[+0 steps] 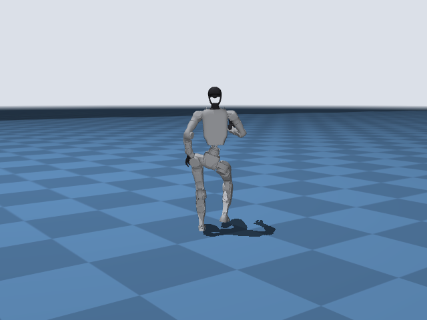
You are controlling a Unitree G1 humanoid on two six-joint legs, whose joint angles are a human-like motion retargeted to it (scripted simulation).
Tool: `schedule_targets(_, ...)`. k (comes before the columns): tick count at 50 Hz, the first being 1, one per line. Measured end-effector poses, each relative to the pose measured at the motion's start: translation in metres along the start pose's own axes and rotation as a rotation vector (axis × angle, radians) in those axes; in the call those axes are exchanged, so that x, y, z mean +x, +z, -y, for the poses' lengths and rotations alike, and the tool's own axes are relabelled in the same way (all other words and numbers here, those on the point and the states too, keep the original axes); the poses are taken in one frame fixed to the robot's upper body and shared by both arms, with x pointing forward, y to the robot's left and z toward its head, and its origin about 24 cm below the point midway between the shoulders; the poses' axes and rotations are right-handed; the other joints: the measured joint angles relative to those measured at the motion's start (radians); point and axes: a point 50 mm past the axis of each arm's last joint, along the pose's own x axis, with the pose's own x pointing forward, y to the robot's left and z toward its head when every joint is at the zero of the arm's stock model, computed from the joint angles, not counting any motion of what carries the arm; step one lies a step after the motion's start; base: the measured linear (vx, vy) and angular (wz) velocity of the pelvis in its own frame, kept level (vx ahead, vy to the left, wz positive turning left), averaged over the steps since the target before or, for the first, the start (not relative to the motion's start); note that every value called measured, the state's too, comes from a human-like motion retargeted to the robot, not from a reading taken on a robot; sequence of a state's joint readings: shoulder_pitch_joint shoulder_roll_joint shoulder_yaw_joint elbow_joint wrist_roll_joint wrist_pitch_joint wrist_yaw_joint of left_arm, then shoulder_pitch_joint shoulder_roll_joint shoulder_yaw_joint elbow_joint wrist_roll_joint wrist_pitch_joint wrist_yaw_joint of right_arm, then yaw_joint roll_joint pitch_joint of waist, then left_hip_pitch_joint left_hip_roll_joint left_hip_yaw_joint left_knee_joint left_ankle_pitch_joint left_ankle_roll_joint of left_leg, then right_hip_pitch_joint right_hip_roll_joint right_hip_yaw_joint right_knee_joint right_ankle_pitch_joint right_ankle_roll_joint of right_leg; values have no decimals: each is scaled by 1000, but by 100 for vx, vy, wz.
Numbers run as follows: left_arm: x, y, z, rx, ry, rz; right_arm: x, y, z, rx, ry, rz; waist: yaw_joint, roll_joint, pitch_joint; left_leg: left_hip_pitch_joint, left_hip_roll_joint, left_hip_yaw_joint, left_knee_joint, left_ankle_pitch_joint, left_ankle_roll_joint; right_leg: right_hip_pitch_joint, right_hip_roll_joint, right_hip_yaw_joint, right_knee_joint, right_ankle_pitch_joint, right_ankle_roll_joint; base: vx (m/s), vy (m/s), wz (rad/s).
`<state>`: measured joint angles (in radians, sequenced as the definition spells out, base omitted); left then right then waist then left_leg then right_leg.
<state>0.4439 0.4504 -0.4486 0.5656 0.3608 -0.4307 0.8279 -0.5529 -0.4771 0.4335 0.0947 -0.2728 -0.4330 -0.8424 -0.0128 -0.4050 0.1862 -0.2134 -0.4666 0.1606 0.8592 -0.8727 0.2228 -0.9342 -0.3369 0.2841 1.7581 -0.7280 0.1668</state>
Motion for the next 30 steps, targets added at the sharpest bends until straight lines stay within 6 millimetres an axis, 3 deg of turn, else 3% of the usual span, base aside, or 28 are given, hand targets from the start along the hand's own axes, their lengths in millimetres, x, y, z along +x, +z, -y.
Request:
schedule_targets(3, 81, 66, -14, -109, 179, 247, -64, -15, -6, 46, 101, -237, -92, -11, 20, 47, -21, -70, -28, 0, 5, 34, -12, 69, -17, -10, 12, 17, -6, 100)
schedule_targets(6, 128, 170, -39, -276, 242, 628, -144, -19, -1, 78, 294, -513, -186, 25, 4, 48, 2, -150, -3, 0, -20, 129, -17, 60, -99, -45, 6, 24, -10, 146)
schedule_targets(8, 131, 241, -61, -384, 238, 911, -190, -15, 12, 95, 404, -689, -230, 84, -17, 13, 58, -190, 92, 0, -58, 201, 14, 6, -165, -74, -5, 25, -13, 135)
schedule_targets(11, 104, 323, -92, -519, 215, 1293, -235, -8, 32, 109, 503, -893, -246, 216, -41, -126, 221, -196, 331, 0, -109, 263, 104, -132, -263, -123, -52, 18, -13, 91)
schedule_targets(13, 81, 354, -105, -587, 211, 1467, -244, -11, 35, 98, 537, -956, -198, 326, -45, -276, 403, -165, 580, 0, -135, 261, 206, -240, -322, -143, -109, 10, -6, -21)
schedule_targets(15, 68, 361, -106, -645, 210, 1518, -234, -22, 29, 65, 547, -928, -124, 386, -45, -419, 550, -118, 833, 0, -145, 245, 287, -297, -363, -145, -157, 12, 5, -105)
schedule_targets(17, 69, 348, -95, -680, 211, 1430, -188, -43, 16, 1, 500, -779, -23, 450, -41, -580, 678, -116, 1016, 0, -160, 225, 385, -328, -378, -145, -193, 19, 12, -154)
schedule_targets(19, 80, 311, -81, -663, 232, 1236, -115, -56, 9, -61, 391, -546, 83, 492, -42, -734, 774, -147, 1115, 0, -166, 208, 470, -321, -377, -145, -206, 28, 20, -168)
schedule_targets(21, 86, 254, -81, -613, 301, 999, -36, -45, 9, -85, 245, -289, 168, 488, -41, -845, 826, -179, 1134, 2, -154, 213, 496, -274, -376, -145, -190, 41, 31, -114)
schedule_targets(23, 77, 190, -95, -542, 384, 765, 15, -18, 15, -51, 99, -90, 208, 427, -39, -884, 805, -170, 1078, 28, -131, 269, 401, -235, -362, -145, -146, 57, 39, 28)
schedule_targets(25, 57, 136, -112, -456, 434, 570, 38, 7, 27, -13, -13, 31, 216, 335, -25, -844, 719, -116, 965, 79, -121, 375, 232, -225, -330, -145, -76, 71, 40, 151)
schedule_targets(28, 29, 82, -129, -359, 460, 335, 42, 28, 33, 2, -37, 111, 235, 248, -30, -729, 609, -28, 712, 187, -139, 475, 53, -240, -336, 109, 35, 71, 43, 120)
schedule_targets(30, 12, 57, -132, -333, 486, 194, 33, 34, 30, 11, 1, 116, 221, 226, -43, -644, 526, 7, 570, 225, -149, 486, -16, -235, -278, 264, 59, 61, 46, 73)
